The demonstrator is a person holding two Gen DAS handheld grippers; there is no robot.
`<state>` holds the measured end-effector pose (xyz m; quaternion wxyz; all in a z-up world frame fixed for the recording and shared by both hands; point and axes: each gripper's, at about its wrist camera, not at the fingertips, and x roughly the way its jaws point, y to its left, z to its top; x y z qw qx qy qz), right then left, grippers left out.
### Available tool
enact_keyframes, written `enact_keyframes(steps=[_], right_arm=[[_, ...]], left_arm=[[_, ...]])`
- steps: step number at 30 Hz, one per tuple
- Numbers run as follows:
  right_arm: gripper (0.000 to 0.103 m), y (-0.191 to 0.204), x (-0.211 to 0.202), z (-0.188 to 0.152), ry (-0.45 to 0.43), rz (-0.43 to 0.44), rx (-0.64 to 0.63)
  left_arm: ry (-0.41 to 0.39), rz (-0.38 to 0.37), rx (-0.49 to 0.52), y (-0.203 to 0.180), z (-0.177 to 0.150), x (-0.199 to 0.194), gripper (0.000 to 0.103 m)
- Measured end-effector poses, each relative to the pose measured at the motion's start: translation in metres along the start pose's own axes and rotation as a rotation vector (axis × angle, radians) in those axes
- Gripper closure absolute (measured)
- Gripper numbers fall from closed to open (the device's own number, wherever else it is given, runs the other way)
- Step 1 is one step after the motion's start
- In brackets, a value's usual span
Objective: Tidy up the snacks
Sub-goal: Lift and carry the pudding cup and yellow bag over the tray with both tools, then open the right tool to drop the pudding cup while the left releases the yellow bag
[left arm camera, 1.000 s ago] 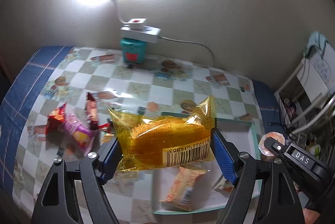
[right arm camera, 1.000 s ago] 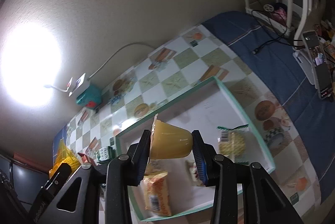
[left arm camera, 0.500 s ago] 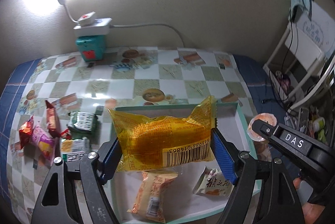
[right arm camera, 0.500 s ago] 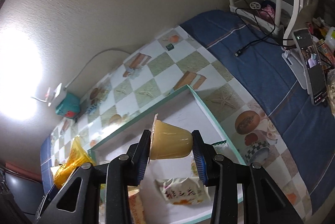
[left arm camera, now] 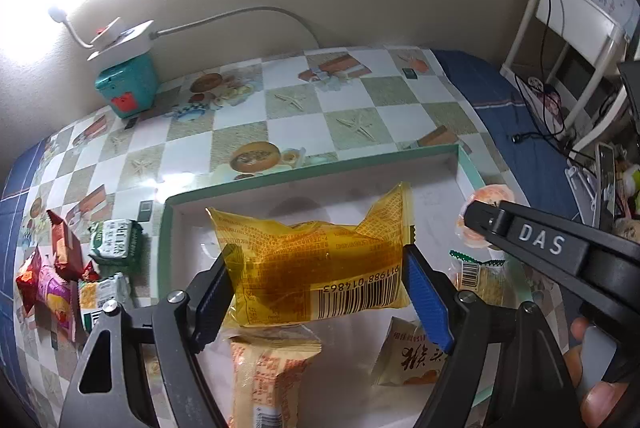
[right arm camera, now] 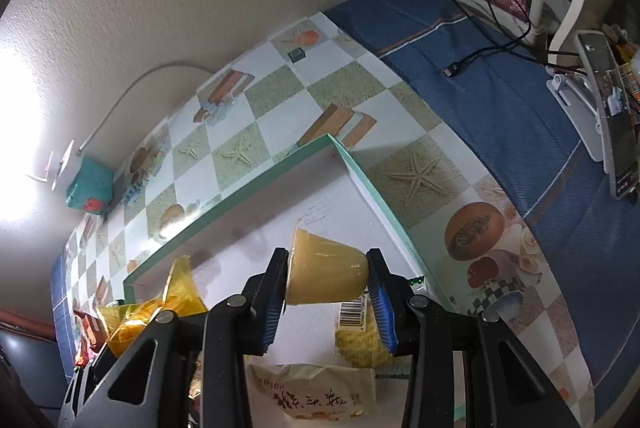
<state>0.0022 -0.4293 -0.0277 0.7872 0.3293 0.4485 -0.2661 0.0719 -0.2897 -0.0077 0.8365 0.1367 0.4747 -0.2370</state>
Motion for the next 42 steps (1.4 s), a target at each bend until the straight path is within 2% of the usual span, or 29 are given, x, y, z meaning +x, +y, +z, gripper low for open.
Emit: enact_keyframes(steps=[12,29,37,40,42], right_arm=[[0.06,0.002,0.016,-0.003,0.019,0.005,-0.006],[0.06,0.008,-0.009,0.001,-0.035,0.008,-0.026],[0.059,0.009,-0.014,0.002,-0.044,0.001,-0.025],[0.053,0.008,-0.015,0.003,-0.045,-0.004,-0.024],[0.04,0.008,-0.016,0.003,-0.042,-0.013,-0.02]], left_arm=[[0.005,-0.012,0.028,-0.008,-0.001,0.008,0.022],[0.051,-0.082,-0.047,0.004,0.005,0.0,0.02],[0.02,-0.074,-0.066,0.01,0.009,-0.009,0.013],[0.02,-0.046,-0.071,0.014,0.009,-0.009,0.013],[0.026,-0.032,-0.09,0.021,0.009,-0.009,0.013]])
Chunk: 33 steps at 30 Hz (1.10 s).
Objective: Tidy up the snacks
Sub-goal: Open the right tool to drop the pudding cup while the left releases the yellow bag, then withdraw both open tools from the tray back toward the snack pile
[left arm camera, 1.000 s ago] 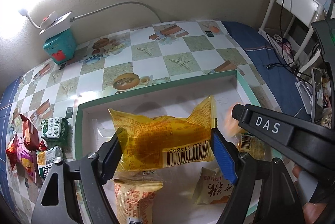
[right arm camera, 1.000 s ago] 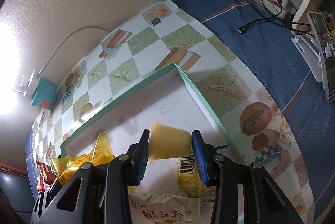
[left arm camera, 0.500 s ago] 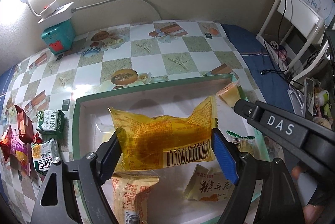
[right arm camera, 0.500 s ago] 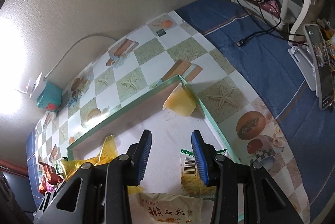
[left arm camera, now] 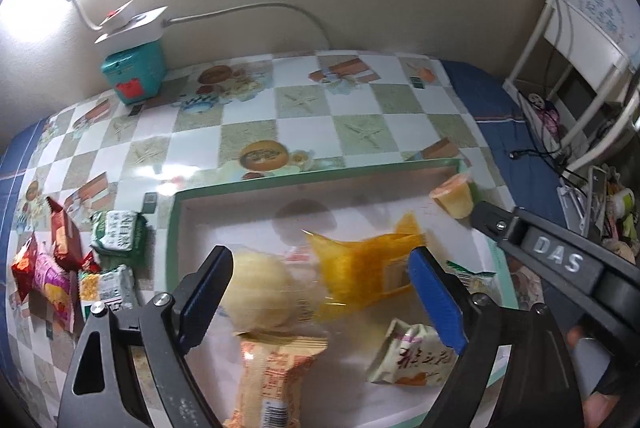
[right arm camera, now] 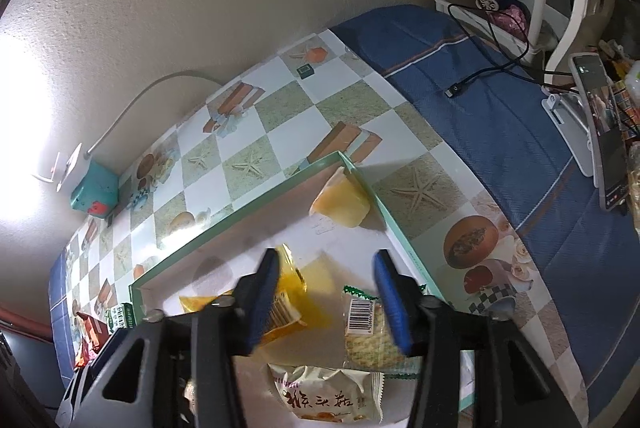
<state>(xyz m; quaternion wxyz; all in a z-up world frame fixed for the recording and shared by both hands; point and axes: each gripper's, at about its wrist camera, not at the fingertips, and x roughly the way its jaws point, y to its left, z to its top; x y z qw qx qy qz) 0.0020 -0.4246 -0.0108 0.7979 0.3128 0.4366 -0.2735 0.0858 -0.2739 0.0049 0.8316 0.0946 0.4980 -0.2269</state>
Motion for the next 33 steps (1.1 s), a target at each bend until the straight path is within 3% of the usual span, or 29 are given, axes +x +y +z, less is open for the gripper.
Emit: enact_keyframes(steps=[2,7,9,10,13,23,33], right_arm=[[0.039,-0.001,0.0,0.0,0.0,-0.01,0.002],[0.024,0.003,0.0,-0.001,-0.001,-0.031,-0.014],[0.016,0.007,0.0,-0.002,-0.005,-0.038,-0.025],[0.013,0.009,-0.001,-0.002,-0.01,-0.044,-0.032],[0.003,0.017,-0.002,-0.004,-0.024,-0.053,-0.054],[0.0,0.049,-0.003,-0.016,-0.033,-0.051,-0.104],[0.0,0.1,-0.006,-0.034,-0.032,-0.016,-0.174]], left_arm=[[-0.002,0.006,-0.031,0.009,0.001,-0.001,0.013],[-0.024,0.025,-0.126,0.039,0.005,-0.01,0.013],[-0.018,0.036,-0.168,0.054,0.006,-0.011,0.008],[-0.022,0.04,-0.189,0.061,0.007,-0.011,0.0],[-0.026,0.051,-0.249,0.082,0.006,-0.014,0.0],[-0.045,0.1,-0.393,0.158,0.005,-0.025,0.0],[-0.047,0.216,-0.493,0.242,-0.009,-0.039,0.0]])
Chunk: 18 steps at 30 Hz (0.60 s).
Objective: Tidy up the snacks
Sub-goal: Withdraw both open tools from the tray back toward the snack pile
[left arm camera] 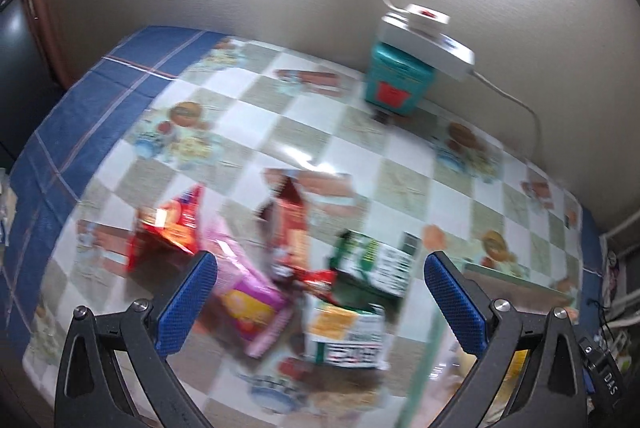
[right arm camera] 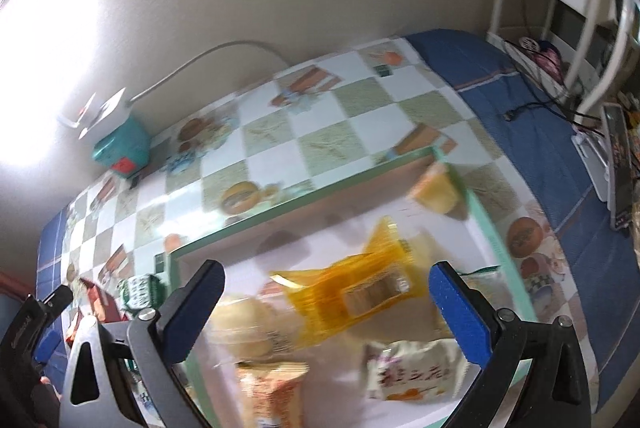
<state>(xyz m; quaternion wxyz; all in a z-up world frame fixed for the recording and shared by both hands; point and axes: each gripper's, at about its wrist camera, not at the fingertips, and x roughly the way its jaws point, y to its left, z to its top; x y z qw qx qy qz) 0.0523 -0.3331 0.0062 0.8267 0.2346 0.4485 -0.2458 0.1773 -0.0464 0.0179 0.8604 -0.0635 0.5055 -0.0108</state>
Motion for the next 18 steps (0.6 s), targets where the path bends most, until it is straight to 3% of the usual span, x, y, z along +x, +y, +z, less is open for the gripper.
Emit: enact_keyframes(steps=[18], right_arm=[[0.0,0.122,0.015,-0.036,0.024,0.101,-0.193]], left_arm=[[0.011,0.096,-0.185,0.129,0.024,0.016,0.0]])
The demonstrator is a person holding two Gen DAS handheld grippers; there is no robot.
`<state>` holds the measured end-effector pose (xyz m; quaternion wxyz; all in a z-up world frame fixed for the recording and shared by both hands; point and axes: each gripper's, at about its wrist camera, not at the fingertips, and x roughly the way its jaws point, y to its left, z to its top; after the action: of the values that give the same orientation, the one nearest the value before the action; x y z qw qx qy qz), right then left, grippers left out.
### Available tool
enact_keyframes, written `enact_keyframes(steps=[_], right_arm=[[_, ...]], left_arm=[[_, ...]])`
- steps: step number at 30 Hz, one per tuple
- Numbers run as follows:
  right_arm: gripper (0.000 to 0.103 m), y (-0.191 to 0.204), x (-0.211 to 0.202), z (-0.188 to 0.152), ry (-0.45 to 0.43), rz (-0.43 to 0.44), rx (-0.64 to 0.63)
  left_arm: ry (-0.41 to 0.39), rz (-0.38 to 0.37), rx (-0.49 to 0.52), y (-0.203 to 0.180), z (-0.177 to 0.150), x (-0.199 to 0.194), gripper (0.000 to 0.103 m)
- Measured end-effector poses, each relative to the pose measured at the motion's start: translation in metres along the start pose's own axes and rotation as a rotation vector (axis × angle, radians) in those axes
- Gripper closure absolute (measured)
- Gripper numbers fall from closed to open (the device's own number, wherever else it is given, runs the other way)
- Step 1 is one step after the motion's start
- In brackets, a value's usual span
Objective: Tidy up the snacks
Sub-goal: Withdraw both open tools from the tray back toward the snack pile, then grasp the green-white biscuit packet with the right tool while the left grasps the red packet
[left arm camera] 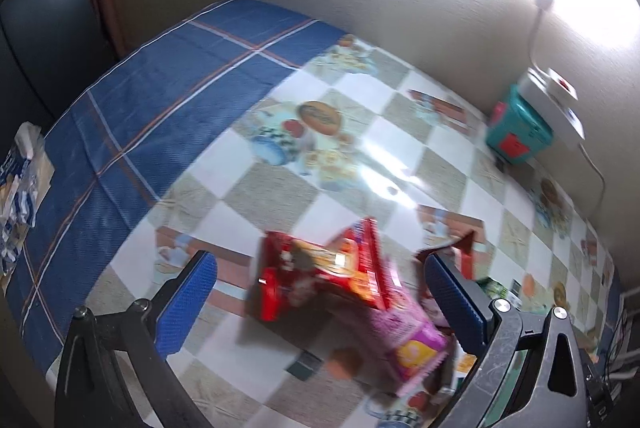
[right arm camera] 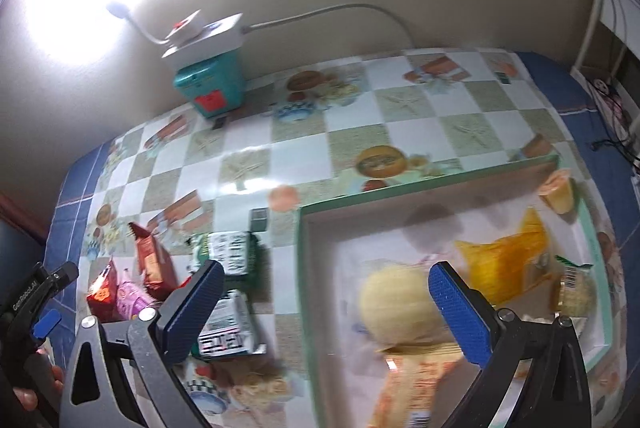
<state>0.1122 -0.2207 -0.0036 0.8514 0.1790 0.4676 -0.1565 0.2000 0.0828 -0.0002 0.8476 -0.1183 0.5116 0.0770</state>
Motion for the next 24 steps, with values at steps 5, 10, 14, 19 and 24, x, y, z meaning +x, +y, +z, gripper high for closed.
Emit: enact_keyframes(steps=[5,10,14,19,24], right_arm=[[0.0,0.021,0.009,-0.006,0.017,0.028,-0.031],[0.0,0.039,0.02,-0.014,0.047,0.053,-0.064],[0.0,0.057,0.029,-0.023,0.08,0.059,-0.11],[0.0,0.076,0.035,-0.032,0.105,0.062,-0.174],[0.0,0.086,0.045,-0.04,0.138,0.069,-0.21]], left_arm=[[0.007,0.012,-0.031,0.019,0.007,0.005,0.0],[0.014,-0.007,-0.067,0.031,0.01,0.008,0.0],[0.034,-0.015,-0.061,0.029,0.008,0.015,0.0],[0.053,-0.017,-0.032,0.019,0.003,0.023,0.0],[0.063,-0.015,-0.023,0.014,-0.002,0.034,0.0]])
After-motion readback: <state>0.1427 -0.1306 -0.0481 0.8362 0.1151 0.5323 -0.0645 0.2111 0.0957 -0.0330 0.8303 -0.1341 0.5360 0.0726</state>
